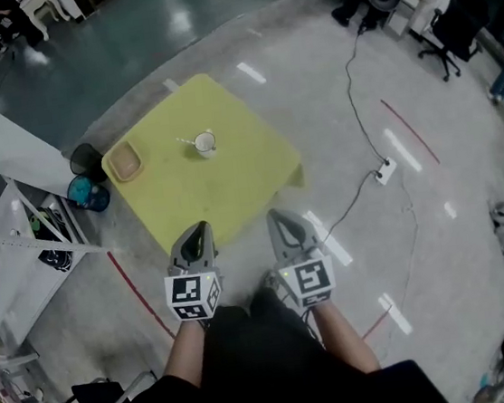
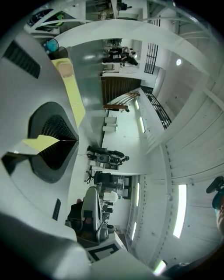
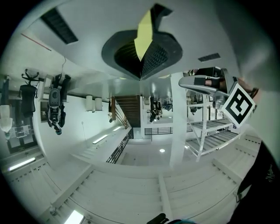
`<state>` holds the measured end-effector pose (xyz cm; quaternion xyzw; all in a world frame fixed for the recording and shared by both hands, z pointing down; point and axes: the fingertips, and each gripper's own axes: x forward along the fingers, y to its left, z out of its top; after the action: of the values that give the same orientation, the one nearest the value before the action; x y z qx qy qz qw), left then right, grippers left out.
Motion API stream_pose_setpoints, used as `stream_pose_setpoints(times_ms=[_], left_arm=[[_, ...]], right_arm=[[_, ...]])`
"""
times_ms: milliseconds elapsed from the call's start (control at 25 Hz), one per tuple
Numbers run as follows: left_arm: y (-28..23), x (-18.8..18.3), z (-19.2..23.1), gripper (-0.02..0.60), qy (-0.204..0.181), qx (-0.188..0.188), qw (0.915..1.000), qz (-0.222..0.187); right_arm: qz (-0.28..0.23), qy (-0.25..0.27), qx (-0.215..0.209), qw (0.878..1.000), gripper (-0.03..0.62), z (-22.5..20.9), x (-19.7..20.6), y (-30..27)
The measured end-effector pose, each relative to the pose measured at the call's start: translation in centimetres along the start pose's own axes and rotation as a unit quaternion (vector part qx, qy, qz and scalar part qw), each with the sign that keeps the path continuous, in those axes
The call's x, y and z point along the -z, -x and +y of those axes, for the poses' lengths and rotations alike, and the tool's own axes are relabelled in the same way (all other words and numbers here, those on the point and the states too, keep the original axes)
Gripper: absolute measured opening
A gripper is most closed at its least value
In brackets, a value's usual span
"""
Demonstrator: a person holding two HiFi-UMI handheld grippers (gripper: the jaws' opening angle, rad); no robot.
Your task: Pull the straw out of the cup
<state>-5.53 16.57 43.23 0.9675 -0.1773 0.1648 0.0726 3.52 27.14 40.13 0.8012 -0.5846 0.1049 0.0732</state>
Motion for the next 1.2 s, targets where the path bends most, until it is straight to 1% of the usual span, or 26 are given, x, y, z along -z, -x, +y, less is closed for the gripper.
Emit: stream_pose_setpoints(times_ms=[120, 240, 400, 480, 560, 640, 840, 1000, 1200], left_arm=[[-0.8, 0.2, -0.4, 0.043, -0.007, 0.000, 1.0000, 0.005], [-1.7, 0.7, -0.8, 0.044, -0.006, 0.005, 0.9999, 0.013], [-3.0, 0.9, -0.7, 0.043, 0.003, 0.007, 0.9998, 0.016], [-3.8, 1.2, -0.2, 0.044, -0.003, 0.004, 0.9998, 0.019], [-4.6, 1.5, 0.8, 0.044, -0.010, -0.002, 0.9997, 0.024], [-5.6, 1.6, 2.1, 0.044, -0.007, -0.008, 0.9996, 0.027], [-9.2, 1.7, 4.8, 0.044, 0.014, -0.011, 0.9994, 0.029], [-12.4, 1.7, 6.6, 0.044, 0.028, -0.006, 0.9991, 0.032], [-15.5, 2.6, 10.2, 0.044, 0.053, -0.007, 0.9975, 0.047]], right_arm=[[0.003, -0.004, -0.010, 1.000, 0.017, -0.4, 0.7, -0.4], [0.003, -0.012, -0.008, 1.000, 0.017, -1.2, 0.9, -0.6], [0.012, -0.004, -0.016, 1.000, 0.017, -1.7, 1.5, -1.1], [0.017, -0.004, -0.017, 1.000, 0.017, -1.8, 1.9, -1.5], [0.023, -0.006, -0.018, 1.000, 0.017, -1.8, 2.3, -2.1], [0.029, -0.008, -0.017, 0.999, 0.017, -2.0, 2.5, -2.9], [0.045, 0.002, -0.023, 0.999, 0.017, -2.4, 2.4, -6.3], [0.063, 0.012, -0.036, 0.997, 0.017, -2.8, 2.5, -10.3], [0.093, 0.032, -0.057, 0.994, 0.017, -2.4, 2.4, -15.7]])
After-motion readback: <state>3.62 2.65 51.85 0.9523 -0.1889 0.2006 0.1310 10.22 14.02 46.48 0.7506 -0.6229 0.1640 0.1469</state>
